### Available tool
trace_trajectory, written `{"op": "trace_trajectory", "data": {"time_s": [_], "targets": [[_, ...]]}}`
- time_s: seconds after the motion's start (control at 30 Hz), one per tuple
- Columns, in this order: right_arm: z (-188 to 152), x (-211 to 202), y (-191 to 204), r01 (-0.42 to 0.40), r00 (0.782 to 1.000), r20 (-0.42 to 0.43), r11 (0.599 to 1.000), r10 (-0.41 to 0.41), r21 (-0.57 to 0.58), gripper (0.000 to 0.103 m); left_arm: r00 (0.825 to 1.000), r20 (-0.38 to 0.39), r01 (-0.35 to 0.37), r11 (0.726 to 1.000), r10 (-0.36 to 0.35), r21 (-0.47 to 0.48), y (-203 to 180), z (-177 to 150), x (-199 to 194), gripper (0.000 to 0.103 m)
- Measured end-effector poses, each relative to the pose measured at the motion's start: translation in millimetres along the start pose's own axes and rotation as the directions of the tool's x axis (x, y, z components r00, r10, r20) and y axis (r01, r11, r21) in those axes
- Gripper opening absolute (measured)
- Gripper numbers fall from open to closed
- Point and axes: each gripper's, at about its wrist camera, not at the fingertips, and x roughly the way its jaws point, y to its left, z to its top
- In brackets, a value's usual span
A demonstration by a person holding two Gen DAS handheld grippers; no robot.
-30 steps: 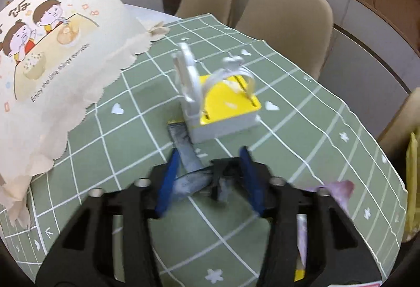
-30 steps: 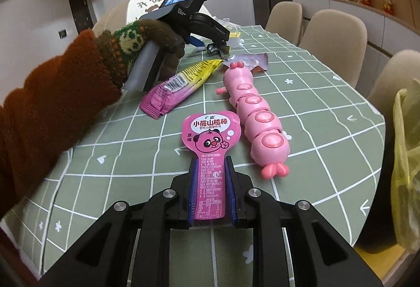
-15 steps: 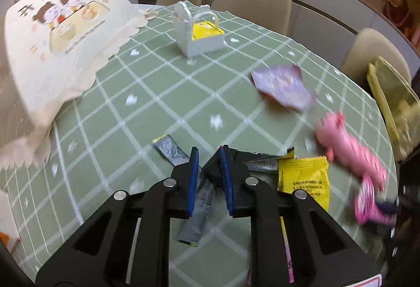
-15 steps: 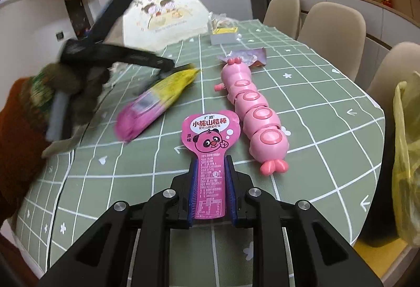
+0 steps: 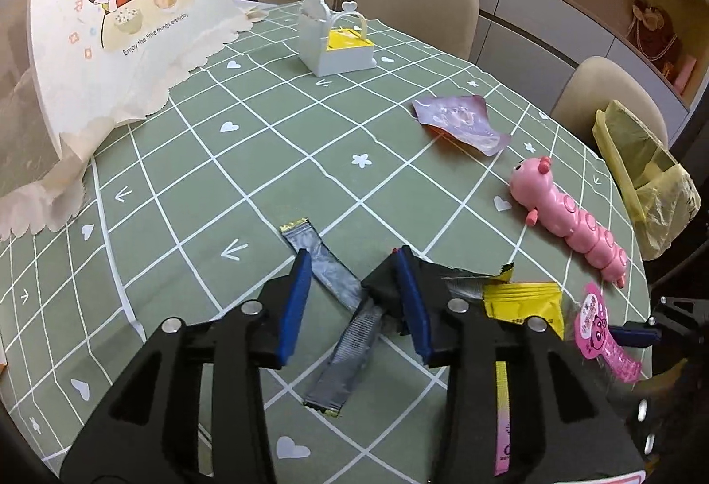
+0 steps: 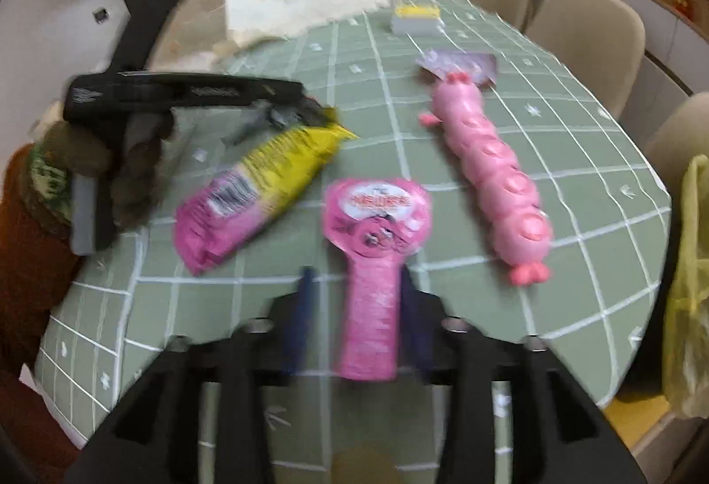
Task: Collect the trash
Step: 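Grasp the dark wrapper strips with the left tool while the right tool holds the lollipop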
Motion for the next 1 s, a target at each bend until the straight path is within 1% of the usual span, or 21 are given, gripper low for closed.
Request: {"op": "trace_trajectory", "data": {"time_s": [0.13, 0.2, 0.23, 0.37, 0.4, 0.47, 0.5, 0.57, 0.8, 0.83, 0.87, 0.9, 1.0], "targets": [[2.9, 5.7, 14.2, 0.071, 0.997, -0.034, 0.995, -0.073, -0.074, 0.055, 1.000, -0.003, 0.020, 1.000, -0.020, -0.013, 0.6, 0.2, -2.4, 0.039], [1.5, 7.0, 21.9, 0.113, 0.992, -0.037, 0.988, -0.117, -0.109, 0.055, 1.000, -0.002, 0.025, 0.999, -0.025, -0.023, 1.7, 0.6, -4.1, 0.039], [0.0, 6.2, 21.9, 0.118, 0.992, -0.034, 0.988, -0.122, -0.098, 0.055, 1.000, -0.001, 0.023, 0.999, -0.023, -0.025, 2.3, 0.7, -4.7, 0.039], [-1.4, 3.7, 18.5, 0.097, 0.995, -0.032, 0.992, -0.100, -0.085, 0.055, 1.000, -0.002, 0.023, 0.999, -0.023, -0.030, 3.3, 0.3, -7.1, 0.039], [-1.4, 2.0, 15.1, 0.075, 0.996, -0.033, 0.995, -0.077, -0.067, 0.055, 1.000, -0.003, 0.025, 0.999, -0.026, -0.030, 3.6, 0.5, -7.4, 0.040], [-0.2, -6.4, 8.7, 0.048, 0.999, 0.008, 0.999, -0.048, -0.022, 0.055, 0.999, -0.004, 0.032, 0.999, -0.032, -0.029, 3.7, 1.2, -8.4, 0.040], [1.4, -12.9, 3.4, 0.049, 0.998, 0.042, 0.999, -0.049, 0.006, 0.055, 0.999, -0.004, 0.034, 0.999, -0.034, -0.029, 3.7, 1.4, -8.9, 0.040], [5.2, -16.4, -3.4, 0.053, 0.997, 0.054, 0.998, -0.055, 0.028, 0.055, 0.999, -0.004, 0.035, 0.999, -0.035, -0.030, 3.6, 1.5, -9.6, 0.040], [15.3, 3.8, -9.3, 0.090, 0.996, 0.019, 0.996, -0.091, 0.018, 0.055, 0.999, -0.006, 0.037, 0.999, -0.037, -0.030, 2.7, 1.2, -9.3, 0.040], [17.1, 8.2, -11.0, 0.104, 0.994, 0.017, 0.994, -0.104, 0.022, 0.054, 0.999, -0.004, 0.037, 0.999, -0.037, -0.032, 3.3, 1.8, -9.5, 0.040], [18.1, 10.5, -13.3, 0.116, 0.993, 0.021, 0.993, -0.117, 0.031, 0.051, 0.999, -0.002, 0.038, 0.999, -0.038, -0.035, 3.6, 1.9, -10.2, 0.040], [19.4, 10.4, -15.4, 0.115, 0.993, 0.028, 0.992, -0.117, 0.044, 0.046, 0.999, 0.001, 0.042, 0.998, -0.042, -0.038, 4.1, 2.0, -11.3, 0.040], [19.7, -2.5, -10.1, 0.096, 0.991, 0.089, 0.995, -0.098, 0.034, 0.046, 0.998, 0.012, 0.070, 0.996, -0.069, -0.052, 7.5, 3.5, -14.8, 0.040]]}}
